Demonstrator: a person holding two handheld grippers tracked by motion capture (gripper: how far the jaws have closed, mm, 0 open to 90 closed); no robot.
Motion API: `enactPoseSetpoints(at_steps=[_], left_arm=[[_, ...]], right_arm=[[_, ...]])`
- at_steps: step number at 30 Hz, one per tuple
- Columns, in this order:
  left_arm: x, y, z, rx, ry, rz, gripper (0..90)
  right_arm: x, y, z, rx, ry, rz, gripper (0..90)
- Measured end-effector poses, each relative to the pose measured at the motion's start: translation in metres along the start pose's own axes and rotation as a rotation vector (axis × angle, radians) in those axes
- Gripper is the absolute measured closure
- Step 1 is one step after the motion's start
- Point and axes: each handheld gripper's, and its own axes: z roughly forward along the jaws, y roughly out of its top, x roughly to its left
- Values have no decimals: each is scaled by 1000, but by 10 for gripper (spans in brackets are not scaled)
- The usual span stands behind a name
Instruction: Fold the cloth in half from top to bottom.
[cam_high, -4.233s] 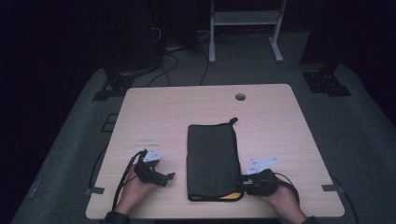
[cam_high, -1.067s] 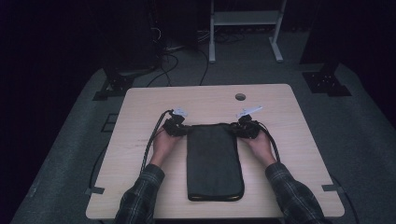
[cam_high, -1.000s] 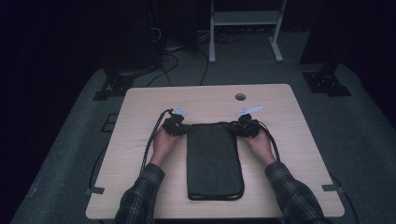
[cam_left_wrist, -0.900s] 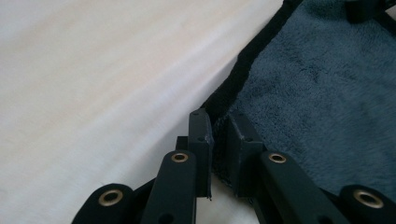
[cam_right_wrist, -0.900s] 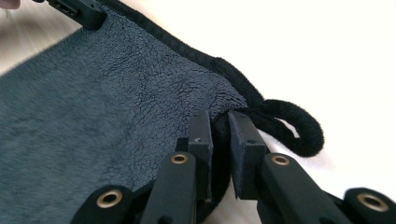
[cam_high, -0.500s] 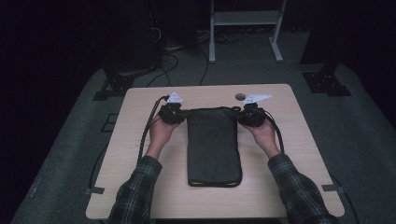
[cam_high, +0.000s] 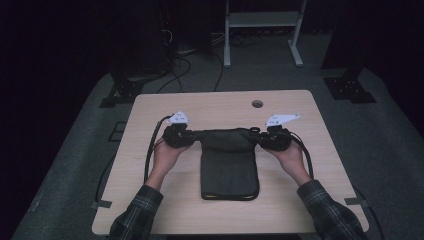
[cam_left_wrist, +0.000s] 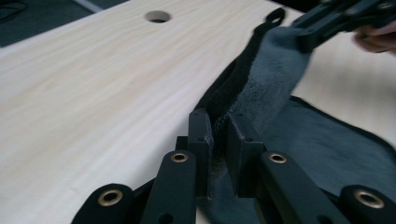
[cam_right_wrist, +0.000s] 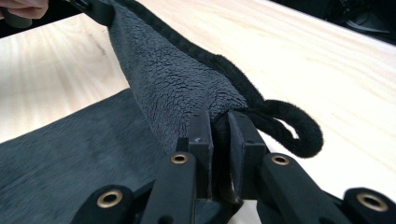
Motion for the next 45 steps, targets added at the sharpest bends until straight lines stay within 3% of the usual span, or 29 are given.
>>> enactPoseSetpoints(at_steps=[7, 16, 20, 26, 31, 36, 38, 42, 43, 45], left_arm=[[-25, -16, -12, 12, -46, 4, 804], [-56, -39, -25, 65, -83, 5, 804], [-59, -49, -23, 94, -98, -12, 798], [-64, -70, -14, 177, -128, -39, 797], [-69, -81, -9, 225, -135, -37, 786], [-71, -80, -14, 216, -128, -37, 673], [-71, -79, -20, 196, -124, -36, 642], [-69, -70, -32, 145, -110, -26, 629], [-66, -64, -34, 119, -93, -16, 634], [-63, -60, -34, 113, -89, -13, 674]], right_arm=[[12, -19, -8, 9, 50, 29, 797], [43, -40, -23, 36, 82, 1, 796], [53, -49, -24, 62, 92, -7, 795], [64, -62, -20, 131, 101, -22, 784], [67, -71, -16, 174, 108, -23, 736], [67, -71, -22, 177, 124, 0, 624], [66, -70, -36, 137, 122, 12, 616], [59, -69, -56, 80, 81, 19, 684], [55, -68, -58, 71, 66, 22, 714], [48, -64, -58, 54, 37, 21, 773]])
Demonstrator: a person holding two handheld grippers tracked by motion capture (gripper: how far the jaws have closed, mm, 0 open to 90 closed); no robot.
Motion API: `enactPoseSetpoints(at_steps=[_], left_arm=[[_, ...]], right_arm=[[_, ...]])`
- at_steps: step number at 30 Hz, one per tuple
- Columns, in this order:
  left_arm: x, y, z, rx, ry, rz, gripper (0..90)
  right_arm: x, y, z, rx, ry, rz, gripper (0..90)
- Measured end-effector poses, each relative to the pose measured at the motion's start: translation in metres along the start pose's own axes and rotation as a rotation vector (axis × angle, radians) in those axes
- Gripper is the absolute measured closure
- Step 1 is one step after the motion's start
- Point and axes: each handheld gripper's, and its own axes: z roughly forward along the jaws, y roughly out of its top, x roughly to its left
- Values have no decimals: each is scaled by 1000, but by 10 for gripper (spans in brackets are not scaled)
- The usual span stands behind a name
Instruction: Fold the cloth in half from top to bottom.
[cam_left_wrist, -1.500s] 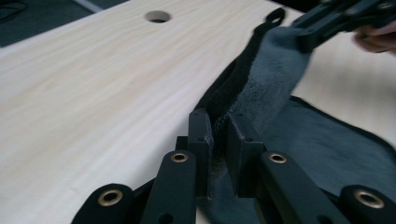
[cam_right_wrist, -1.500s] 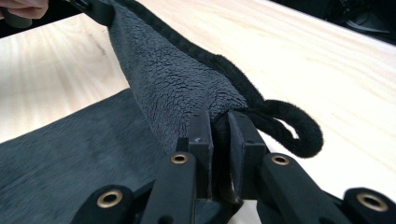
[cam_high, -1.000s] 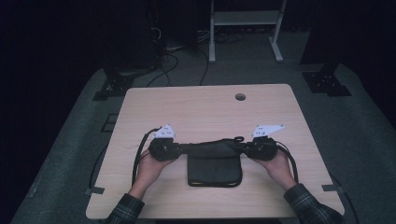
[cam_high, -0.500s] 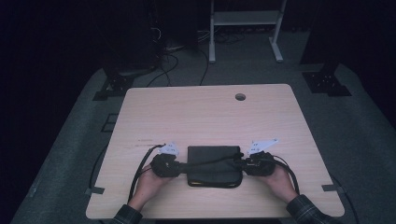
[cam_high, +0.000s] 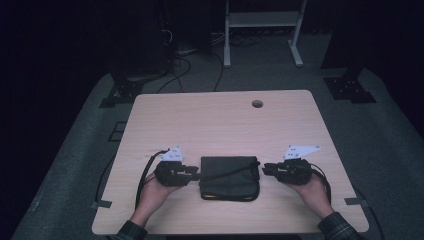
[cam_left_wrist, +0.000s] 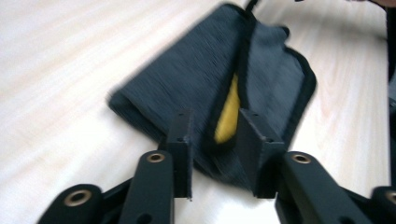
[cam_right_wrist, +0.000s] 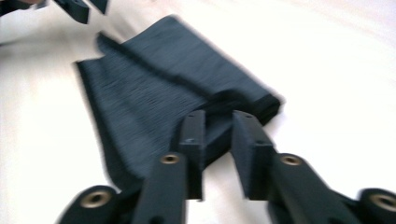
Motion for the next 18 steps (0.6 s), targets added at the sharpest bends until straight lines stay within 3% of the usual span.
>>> enactPoseSetpoints(at_steps=[5, 7, 10, 13, 17, 18], left_arm=[[12, 12, 14, -6, 17, 8, 769], [20, 15, 33, 29, 15, 1, 772], [21, 15, 44, 57, 7, 2, 784], [16, 10, 56, 100, -5, 19, 784], [12, 7, 56, 108, -12, 28, 783], [9, 6, 54, 112, -17, 36, 783]], right_arm=[[-9, 13, 10, -10, -12, -13, 840], [-13, 24, 23, -11, -25, -35, 856], [-17, 29, 34, -8, -28, -36, 856], [-22, 32, 59, 31, -2, -51, 855], [-20, 29, 73, 81, 33, -65, 855], [-17, 26, 77, 111, 63, -73, 855]])
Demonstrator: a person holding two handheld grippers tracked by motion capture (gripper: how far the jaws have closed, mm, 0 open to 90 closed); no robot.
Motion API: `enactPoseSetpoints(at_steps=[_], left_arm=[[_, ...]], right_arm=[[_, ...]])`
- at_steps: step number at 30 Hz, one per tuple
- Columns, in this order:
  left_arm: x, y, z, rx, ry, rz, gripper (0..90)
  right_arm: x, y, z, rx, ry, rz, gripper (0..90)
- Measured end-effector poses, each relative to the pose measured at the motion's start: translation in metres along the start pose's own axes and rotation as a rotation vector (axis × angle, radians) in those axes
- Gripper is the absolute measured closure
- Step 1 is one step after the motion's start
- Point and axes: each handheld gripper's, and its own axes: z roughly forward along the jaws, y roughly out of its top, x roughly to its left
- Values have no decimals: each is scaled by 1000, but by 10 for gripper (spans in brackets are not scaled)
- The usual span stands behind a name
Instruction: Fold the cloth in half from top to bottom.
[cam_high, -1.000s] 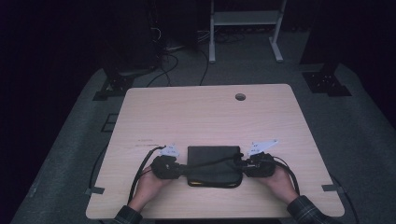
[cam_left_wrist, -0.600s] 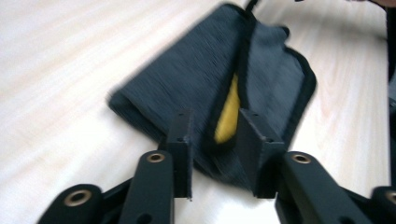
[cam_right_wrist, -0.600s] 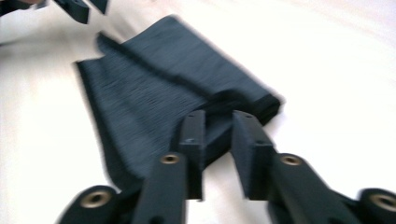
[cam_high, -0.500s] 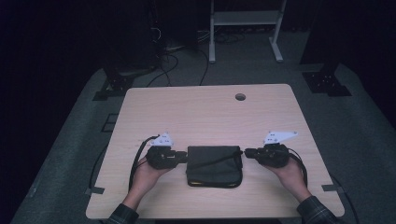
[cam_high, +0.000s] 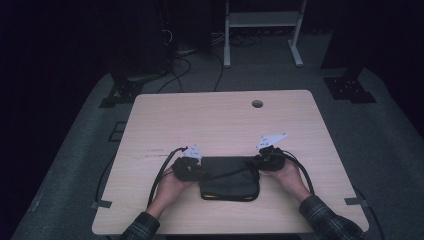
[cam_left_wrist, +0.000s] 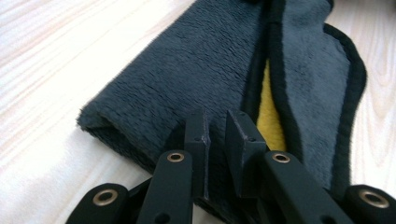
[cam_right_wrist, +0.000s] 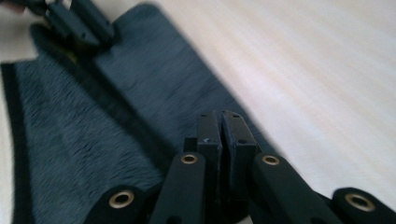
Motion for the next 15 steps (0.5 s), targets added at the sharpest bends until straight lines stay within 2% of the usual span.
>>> enactPoseSetpoints(at_steps=[2, 4, 7, 9, 11, 13, 15], left_arm=[[-2, -1, -1, -5, -1, -2, 774], [-6, -4, -3, -10, -12, -6, 762], [-14, -10, -8, 2, -30, -3, 755], [-20, -14, -11, 9, -41, 2, 747], [-22, -16, -12, 8, -44, 5, 740], [-28, -19, -15, 12, -56, 8, 732], [-34, -22, -17, 14, -64, 16, 729]], right_arm=[[2, 0, 1, 9, 14, -2, 855], [8, -1, -2, 24, 50, -13, 855], [13, -5, -5, 39, 77, -21, 855], [19, -10, -10, 48, 115, -21, 855], [21, -12, -13, 49, 121, -20, 850], [28, -16, -19, 52, 152, -25, 848], [34, -20, -23, 53, 163, -34, 845]])
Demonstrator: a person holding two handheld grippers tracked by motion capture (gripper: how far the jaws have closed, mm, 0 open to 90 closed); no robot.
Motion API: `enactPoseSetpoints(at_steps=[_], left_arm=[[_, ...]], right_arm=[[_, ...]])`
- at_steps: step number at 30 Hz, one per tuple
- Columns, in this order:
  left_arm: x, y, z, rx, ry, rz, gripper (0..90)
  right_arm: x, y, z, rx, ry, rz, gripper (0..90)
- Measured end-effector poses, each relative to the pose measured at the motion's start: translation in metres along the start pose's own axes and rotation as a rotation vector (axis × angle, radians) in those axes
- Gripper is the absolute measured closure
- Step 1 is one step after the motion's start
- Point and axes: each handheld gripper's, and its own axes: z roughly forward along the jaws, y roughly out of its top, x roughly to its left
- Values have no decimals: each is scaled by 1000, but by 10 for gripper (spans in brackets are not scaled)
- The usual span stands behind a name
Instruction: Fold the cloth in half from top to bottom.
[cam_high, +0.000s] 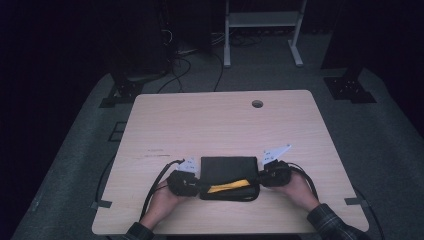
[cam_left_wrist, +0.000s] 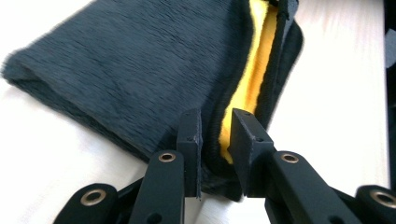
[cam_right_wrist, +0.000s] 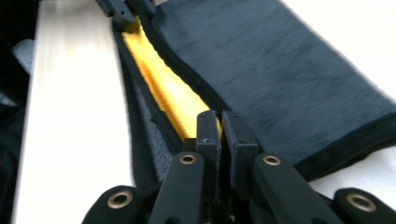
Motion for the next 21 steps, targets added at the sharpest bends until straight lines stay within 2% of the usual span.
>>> enactPoseSetpoints(at_steps=[3, 5, 6, 9, 11, 12, 14, 18, 19, 20, 21], left_arm=[[-4, -2, -2, 0, -3, 5, 721], [-7, -3, -4, -5, -7, 3, 715], [-7, -3, -4, -5, -7, 3, 711], [-12, -6, -11, -26, -19, 1, 700], [-13, -6, -13, -37, -24, -1, 689], [-13, -6, -18, -55, -23, -2, 689], [-13, -6, -20, -68, -23, -10, 685], [-10, -8, -25, -85, -7, -19, 659], [-10, -9, -25, -83, -1, -21, 639], [-10, -11, -26, -76, 21, -26, 567], [-10, -11, -26, -76, 21, -26, 533]], right_arm=[[6, -1, -6, -17, 4, -8, 838], [8, 2, -19, -83, -18, -7, 826], [8, 2, -19, -83, -18, -7, 826], [1, 7, -29, -157, -59, 16, 812], [-2, 8, -28, -154, -68, 16, 810], [-4, 7, -21, -124, -66, 24, 810], [-4, 6, -16, -103, -58, 23, 810], [5, 1, -2, -27, -13, -8, 797], [8, -1, 0, -9, 1, -18, 796], [17, -6, 4, 32, 14, -41, 790], [21, -9, 6, 50, 13, -58, 789]])
